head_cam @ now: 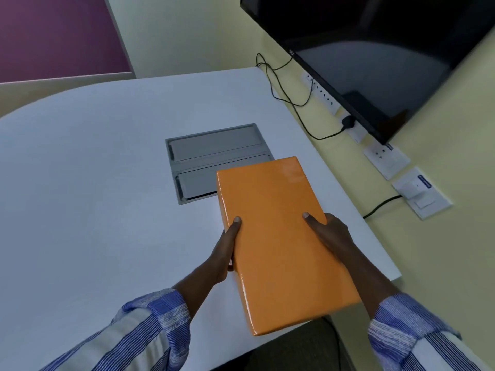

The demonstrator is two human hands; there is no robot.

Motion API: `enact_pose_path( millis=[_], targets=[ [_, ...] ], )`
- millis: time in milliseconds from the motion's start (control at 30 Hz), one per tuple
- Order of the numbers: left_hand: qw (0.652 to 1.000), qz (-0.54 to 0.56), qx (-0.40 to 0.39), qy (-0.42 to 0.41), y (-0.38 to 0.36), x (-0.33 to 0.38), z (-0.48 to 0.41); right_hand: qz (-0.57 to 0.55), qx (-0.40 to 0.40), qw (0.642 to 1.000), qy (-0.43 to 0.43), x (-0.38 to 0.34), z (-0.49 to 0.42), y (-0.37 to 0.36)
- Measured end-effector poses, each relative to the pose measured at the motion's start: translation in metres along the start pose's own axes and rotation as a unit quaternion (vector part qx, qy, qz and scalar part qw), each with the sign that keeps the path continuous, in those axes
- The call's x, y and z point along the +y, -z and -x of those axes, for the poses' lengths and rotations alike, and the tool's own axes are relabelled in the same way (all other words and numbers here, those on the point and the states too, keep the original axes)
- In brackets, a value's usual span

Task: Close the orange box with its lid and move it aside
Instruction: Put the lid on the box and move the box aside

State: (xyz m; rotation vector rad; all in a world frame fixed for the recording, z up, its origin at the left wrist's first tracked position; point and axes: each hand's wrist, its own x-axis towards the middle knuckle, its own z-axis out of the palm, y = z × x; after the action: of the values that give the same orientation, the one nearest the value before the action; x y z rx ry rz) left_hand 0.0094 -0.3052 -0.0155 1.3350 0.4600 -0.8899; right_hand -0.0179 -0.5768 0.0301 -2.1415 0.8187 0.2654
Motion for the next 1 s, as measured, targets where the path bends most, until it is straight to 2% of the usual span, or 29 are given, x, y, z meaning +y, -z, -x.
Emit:
enact_pose_path(
  millis=[133,200,267,333,400,467,567,767,1000],
  targets=[
    [1.000,-0.023,-0.002,-0.005,-0.024,-0.004,-0.008,0.009,-0.012,1.000,-0.008,0.020,-0.012,0.016],
    [1.000,-0.021,-0.004,-0.010,-0.029,-0.005,-0.010,0.044,0.009,0.999,0.006,0.021,-0.015,0.016],
    [1.000,-0.017,-0.011,-0.014,-0.037,-0.008,-0.016,0.141,0.078,0.985,0.059,0.018,-0.016,0.013],
    [1.000,-0.014,-0.012,-0.011,-0.047,-0.010,-0.021,0.190,0.124,0.963,0.148,0.009,-0.007,0.001],
    [1.000,-0.014,-0.012,-0.010,-0.057,-0.011,-0.026,0.215,0.099,0.946,0.223,0.000,0.007,-0.018],
    [1.000,-0.017,-0.021,-0.014,-0.068,-0.010,-0.031,0.248,0.060,0.932,0.257,0.002,0.017,-0.041],
    [0.999,-0.022,-0.033,-0.013,-0.083,-0.007,-0.039,0.276,0.060,0.923,0.262,0.014,0.016,-0.054],
    [0.998,-0.028,-0.052,-0.003,-0.111,0.003,-0.049,0.302,0.085,0.908,0.276,0.034,-0.014,-0.032],
    [0.995,-0.052,-0.061,-0.050,-0.150,0.020,-0.058,0.307,0.087,0.909,0.268,0.042,-0.046,0.006]
  ],
)
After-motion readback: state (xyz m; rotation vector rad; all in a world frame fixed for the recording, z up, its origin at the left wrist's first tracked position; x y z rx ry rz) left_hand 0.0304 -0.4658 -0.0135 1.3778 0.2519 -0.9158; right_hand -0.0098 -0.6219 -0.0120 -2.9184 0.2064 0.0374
